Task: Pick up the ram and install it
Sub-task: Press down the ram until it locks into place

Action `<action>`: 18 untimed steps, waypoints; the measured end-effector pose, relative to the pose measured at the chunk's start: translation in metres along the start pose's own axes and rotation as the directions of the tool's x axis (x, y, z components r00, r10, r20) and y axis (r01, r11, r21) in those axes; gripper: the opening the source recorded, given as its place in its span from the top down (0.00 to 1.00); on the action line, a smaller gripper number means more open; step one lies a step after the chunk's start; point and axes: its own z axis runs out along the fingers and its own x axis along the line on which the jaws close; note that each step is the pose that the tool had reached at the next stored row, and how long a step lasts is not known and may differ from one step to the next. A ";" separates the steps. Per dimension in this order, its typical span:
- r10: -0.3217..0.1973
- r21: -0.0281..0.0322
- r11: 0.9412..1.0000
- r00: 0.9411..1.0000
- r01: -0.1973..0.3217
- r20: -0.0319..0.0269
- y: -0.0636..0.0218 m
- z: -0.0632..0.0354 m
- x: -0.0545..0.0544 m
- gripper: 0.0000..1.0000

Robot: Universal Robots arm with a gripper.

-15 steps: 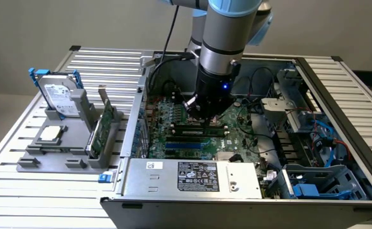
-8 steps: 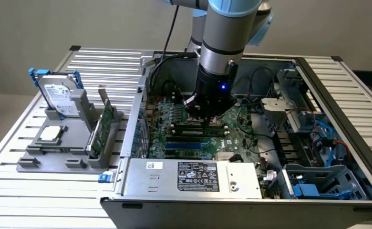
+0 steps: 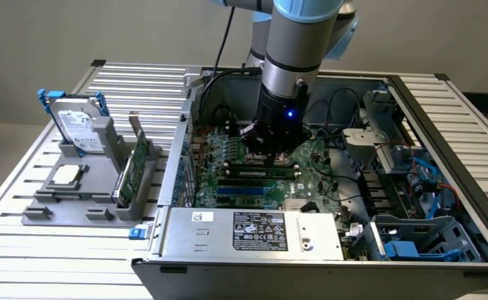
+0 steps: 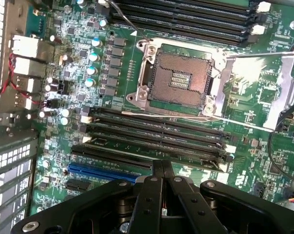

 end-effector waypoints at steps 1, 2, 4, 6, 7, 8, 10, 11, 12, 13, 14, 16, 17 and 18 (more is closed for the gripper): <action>0.011 0.000 1.000 1.000 -0.011 0.001 0.0000 0.0000 0.000 0.89; 0.022 0.000 1.000 1.000 -0.022 0.004 0.0000 0.0001 0.000 0.89; 0.038 0.001 0.999 0.999 -0.038 0.012 0.0000 0.0001 0.000 0.89; 0.053 0.004 0.999 0.998 -0.053 0.020 0.0000 0.0001 0.000 0.89; 0.061 0.005 0.998 0.998 -0.061 0.022 0.0000 0.0000 0.000 0.89; 0.069 0.007 0.998 0.997 -0.069 0.023 0.0000 0.0000 0.000 0.89; 0.075 0.008 0.997 0.997 -0.075 0.024 -0.0001 0.0000 0.000 0.89; 0.075 0.007 0.997 0.997 -0.075 0.024 -0.0001 -0.0001 0.000 0.89; 0.075 0.005 0.997 0.997 -0.075 0.024 -0.0001 -0.0001 0.000 0.89; 0.075 0.003 0.997 0.997 -0.075 0.025 -0.0001 0.0000 0.000 0.89; 0.075 0.002 0.997 0.997 -0.075 0.025 -0.0001 0.0000 0.000 0.89; 0.075 -0.001 0.997 0.997 -0.075 0.025 -0.0001 0.0000 0.000 0.89; 0.075 -0.003 0.997 0.997 -0.075 0.025 -0.0001 0.0000 0.000 0.89; 0.075 -0.005 0.997 0.997 -0.075 0.025 -0.0001 0.0000 0.000 0.89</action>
